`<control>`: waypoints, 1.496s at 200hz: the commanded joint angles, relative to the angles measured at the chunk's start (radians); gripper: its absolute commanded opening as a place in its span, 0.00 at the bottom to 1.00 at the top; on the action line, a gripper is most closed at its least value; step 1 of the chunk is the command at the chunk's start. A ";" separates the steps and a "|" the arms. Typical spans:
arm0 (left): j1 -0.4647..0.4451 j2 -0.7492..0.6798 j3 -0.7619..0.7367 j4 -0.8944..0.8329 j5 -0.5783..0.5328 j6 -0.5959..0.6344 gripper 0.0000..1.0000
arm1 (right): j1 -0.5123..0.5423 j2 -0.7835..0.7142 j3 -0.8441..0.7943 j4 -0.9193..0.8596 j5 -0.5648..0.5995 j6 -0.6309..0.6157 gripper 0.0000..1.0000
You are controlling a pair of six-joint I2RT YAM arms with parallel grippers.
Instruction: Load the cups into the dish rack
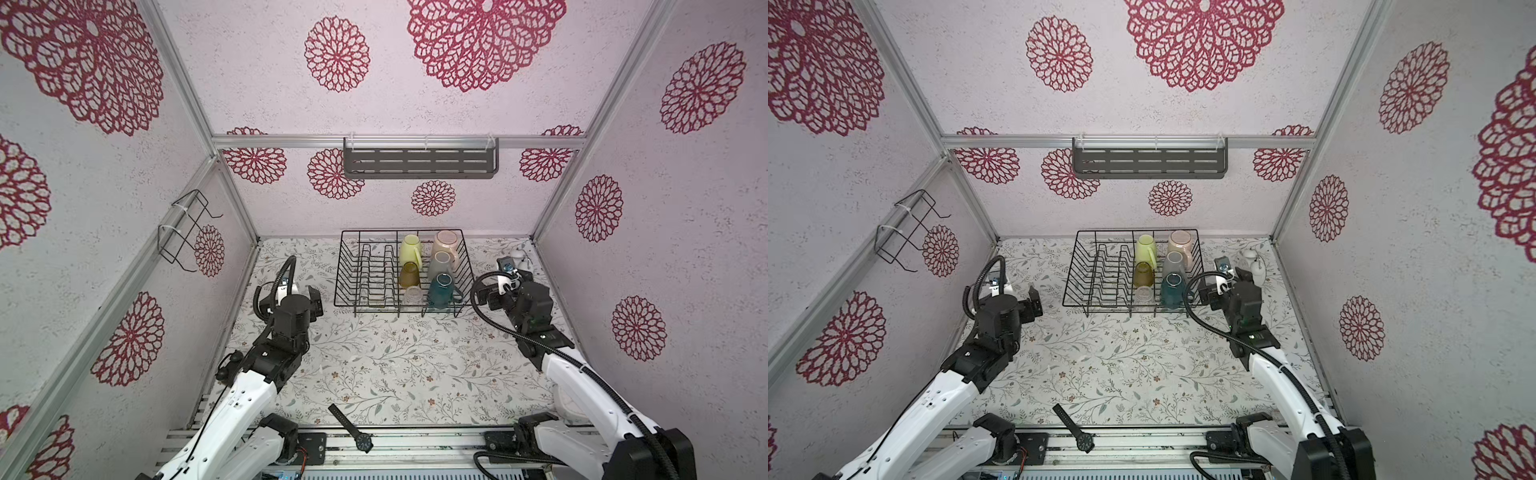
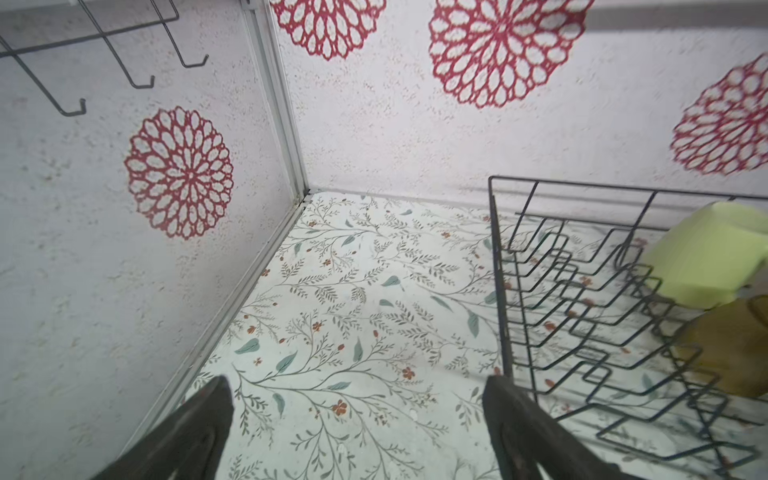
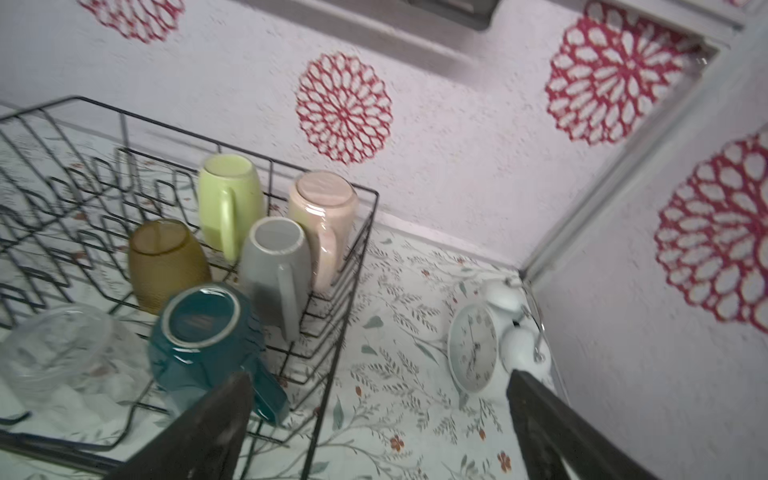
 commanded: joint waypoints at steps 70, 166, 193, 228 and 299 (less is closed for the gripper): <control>0.273 0.258 -0.202 0.485 0.228 0.158 0.97 | -0.235 0.183 -0.399 0.685 0.084 0.286 0.99; 0.368 0.462 -0.306 0.964 0.473 0.181 0.97 | -0.223 0.499 -0.383 0.983 0.066 0.251 0.99; 0.380 0.559 -0.335 1.130 0.454 0.192 0.97 | -0.213 0.493 -0.361 0.928 0.073 0.240 0.99; 0.423 0.671 -0.355 1.300 0.498 0.160 0.97 | -0.202 0.494 -0.331 0.874 0.104 0.239 0.99; 0.503 0.653 -0.250 1.063 0.650 0.114 0.97 | -0.190 0.495 -0.325 0.867 0.124 0.231 0.99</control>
